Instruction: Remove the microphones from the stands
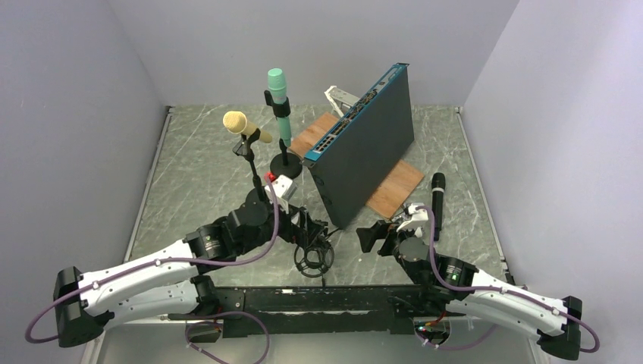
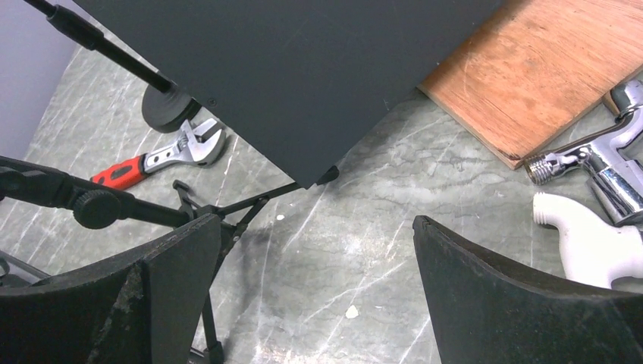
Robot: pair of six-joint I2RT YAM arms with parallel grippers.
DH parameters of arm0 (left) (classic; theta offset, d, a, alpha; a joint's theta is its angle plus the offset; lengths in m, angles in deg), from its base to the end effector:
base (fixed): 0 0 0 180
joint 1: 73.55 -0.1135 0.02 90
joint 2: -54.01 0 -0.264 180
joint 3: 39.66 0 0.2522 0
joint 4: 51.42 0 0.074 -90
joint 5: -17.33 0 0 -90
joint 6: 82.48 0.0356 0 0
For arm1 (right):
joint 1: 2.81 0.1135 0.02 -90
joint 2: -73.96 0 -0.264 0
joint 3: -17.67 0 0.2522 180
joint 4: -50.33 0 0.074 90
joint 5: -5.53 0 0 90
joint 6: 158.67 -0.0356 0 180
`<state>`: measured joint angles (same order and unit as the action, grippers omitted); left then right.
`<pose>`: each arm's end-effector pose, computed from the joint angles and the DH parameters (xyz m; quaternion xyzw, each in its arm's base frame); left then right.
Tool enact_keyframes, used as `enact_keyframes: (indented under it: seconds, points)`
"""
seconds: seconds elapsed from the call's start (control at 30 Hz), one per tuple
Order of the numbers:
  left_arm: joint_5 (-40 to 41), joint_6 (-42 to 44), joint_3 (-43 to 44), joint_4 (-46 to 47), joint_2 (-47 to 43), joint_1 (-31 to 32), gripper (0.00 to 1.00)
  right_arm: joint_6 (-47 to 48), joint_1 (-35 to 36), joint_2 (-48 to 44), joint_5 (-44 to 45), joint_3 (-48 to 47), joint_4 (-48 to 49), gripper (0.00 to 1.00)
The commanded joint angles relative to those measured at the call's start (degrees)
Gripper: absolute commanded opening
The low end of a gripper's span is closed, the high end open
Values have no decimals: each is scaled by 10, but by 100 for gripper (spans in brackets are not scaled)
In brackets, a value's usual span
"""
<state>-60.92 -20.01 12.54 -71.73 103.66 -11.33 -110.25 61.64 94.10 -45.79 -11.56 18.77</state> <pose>0.1018 -0.1777 0.2927 0.1820 0.7850 -0.3551 0.4739 0.0698 0.0944 0.2053 0.0249 0.8053 0.2533 0.5354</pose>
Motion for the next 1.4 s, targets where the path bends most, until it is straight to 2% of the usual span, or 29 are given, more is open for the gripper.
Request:
enact_keyframes:
  seconds: [0.0, 0.33, 0.5, 0.7, 0.9, 1.07, 1.17, 1.37]
  points:
    - [-12, 27, 55, -33, -17, -1, 99, 3, 2, 8, -1, -6, 33, 99]
    - [-3, 138, 222, -104, 28, -5, 99, 43, 3, 53, 4, -48, 36, 100]
    - [34, 161, 319, -198, 51, -14, 99, 74, 2, 86, 6, -101, 22, 100]
    - [72, 185, 429, -318, 51, -31, 99, 94, 1, 169, 3, -200, -7, 100]
    - [153, 188, 509, -410, 40, -60, 99, 121, -15, 255, -63, -298, -7, 100]
    - [242, 184, 513, -428, 8, -85, 99, 140, -30, 321, -141, -365, 5, 100]
    - [263, 182, 499, -423, 3, -125, 99, 144, -31, 357, -172, -403, 9, 100]
    - [118, 177, 448, -347, 9, -258, 99, 150, -31, 422, -211, -476, 6, 100]
